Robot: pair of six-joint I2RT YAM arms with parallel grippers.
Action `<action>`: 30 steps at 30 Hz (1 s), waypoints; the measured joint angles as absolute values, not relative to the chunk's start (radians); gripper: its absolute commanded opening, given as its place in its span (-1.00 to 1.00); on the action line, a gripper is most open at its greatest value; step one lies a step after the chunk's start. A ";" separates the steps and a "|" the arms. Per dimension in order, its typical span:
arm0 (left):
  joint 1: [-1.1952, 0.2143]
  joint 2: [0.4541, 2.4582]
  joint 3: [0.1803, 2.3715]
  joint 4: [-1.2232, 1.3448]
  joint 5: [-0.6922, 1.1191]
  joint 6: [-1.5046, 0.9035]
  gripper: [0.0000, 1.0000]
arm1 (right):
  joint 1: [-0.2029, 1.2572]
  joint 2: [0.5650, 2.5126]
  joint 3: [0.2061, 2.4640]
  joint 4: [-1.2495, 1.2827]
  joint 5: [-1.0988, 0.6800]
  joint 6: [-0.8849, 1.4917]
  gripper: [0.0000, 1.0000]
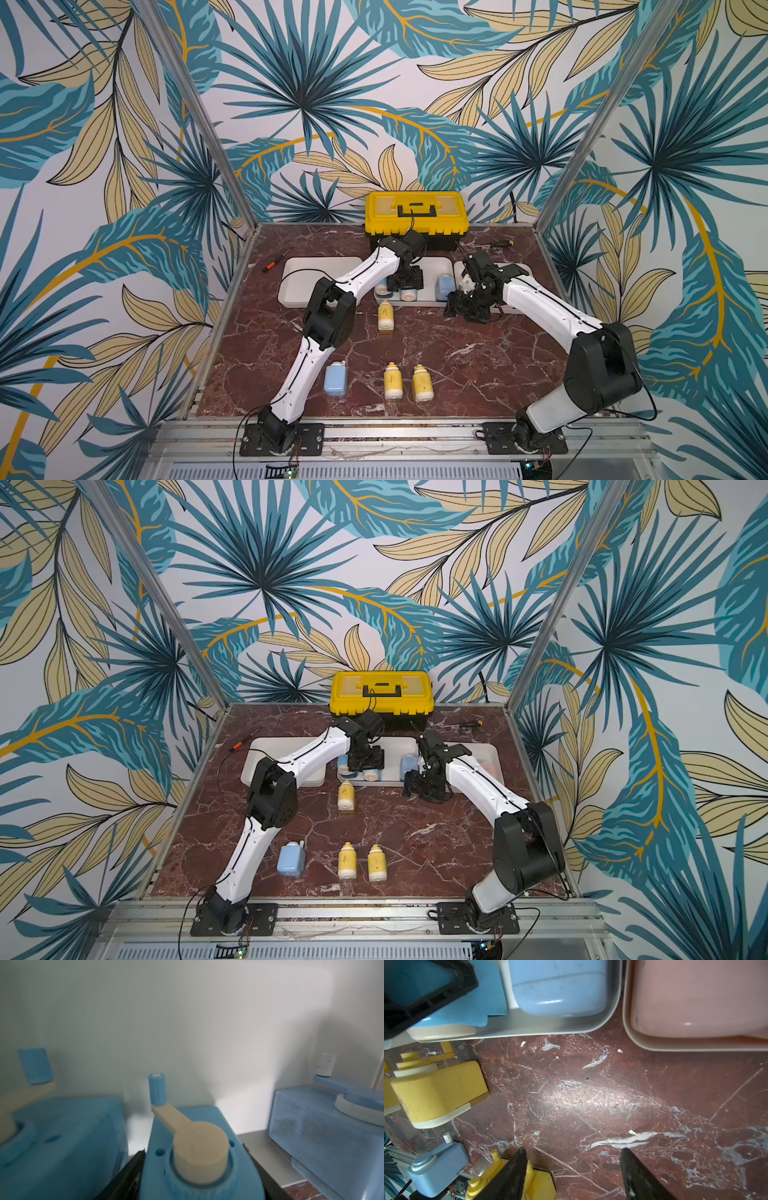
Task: Place the pencil sharpeners by color into the storage box
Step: Place the pencil sharpener in the storage box.
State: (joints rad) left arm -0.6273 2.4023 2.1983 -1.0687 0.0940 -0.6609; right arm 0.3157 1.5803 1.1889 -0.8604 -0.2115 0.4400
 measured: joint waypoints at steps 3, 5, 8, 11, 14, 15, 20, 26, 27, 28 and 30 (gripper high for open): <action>-0.627 2.403 2.198 -1.069 0.094 -0.661 0.48 | 0.316 1.580 1.189 -0.860 -0.212 0.440 0.45; -0.627 2.403 2.203 -1.070 0.094 -0.661 0.48 | 0.315 1.580 1.189 -0.860 -0.212 0.440 0.45; -0.627 2.403 2.220 -1.072 0.094 -0.661 0.48 | 0.315 1.580 1.189 -0.860 -0.212 0.440 0.45; -0.627 2.403 2.239 -1.071 0.093 -0.661 0.48 | 0.315 1.580 1.189 -0.860 -0.212 0.440 0.45; -0.627 2.403 2.247 -1.071 0.090 -0.661 0.48 | 0.314 1.580 1.189 -0.860 -0.212 0.440 0.45; -0.627 2.403 2.248 -1.071 0.090 -0.661 0.48 | 0.314 1.580 1.189 -0.860 -0.212 0.440 0.45; -0.627 2.400 2.248 -1.071 0.090 -0.661 0.48 | 0.314 1.580 1.189 -0.860 -0.212 0.440 0.45; -0.627 2.349 2.249 -1.074 0.087 -0.662 0.48 | 0.314 1.571 1.189 -0.861 -0.211 0.441 0.45; -0.627 2.331 2.249 -1.074 0.085 -0.662 0.48 | 0.314 1.565 1.190 -0.862 -0.212 0.441 0.45; -0.627 2.318 2.251 -1.074 0.083 -0.661 0.47 | 0.314 1.559 1.191 -0.863 -0.211 0.441 0.45; -0.627 2.275 2.255 -1.074 0.072 -0.661 0.48 | 0.314 1.546 1.200 -0.866 -0.211 0.441 0.45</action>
State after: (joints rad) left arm -0.6270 2.2753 2.2555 -1.0744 0.0723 -0.6609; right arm 0.3138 1.5459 1.1995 -0.8658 -0.2111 0.4408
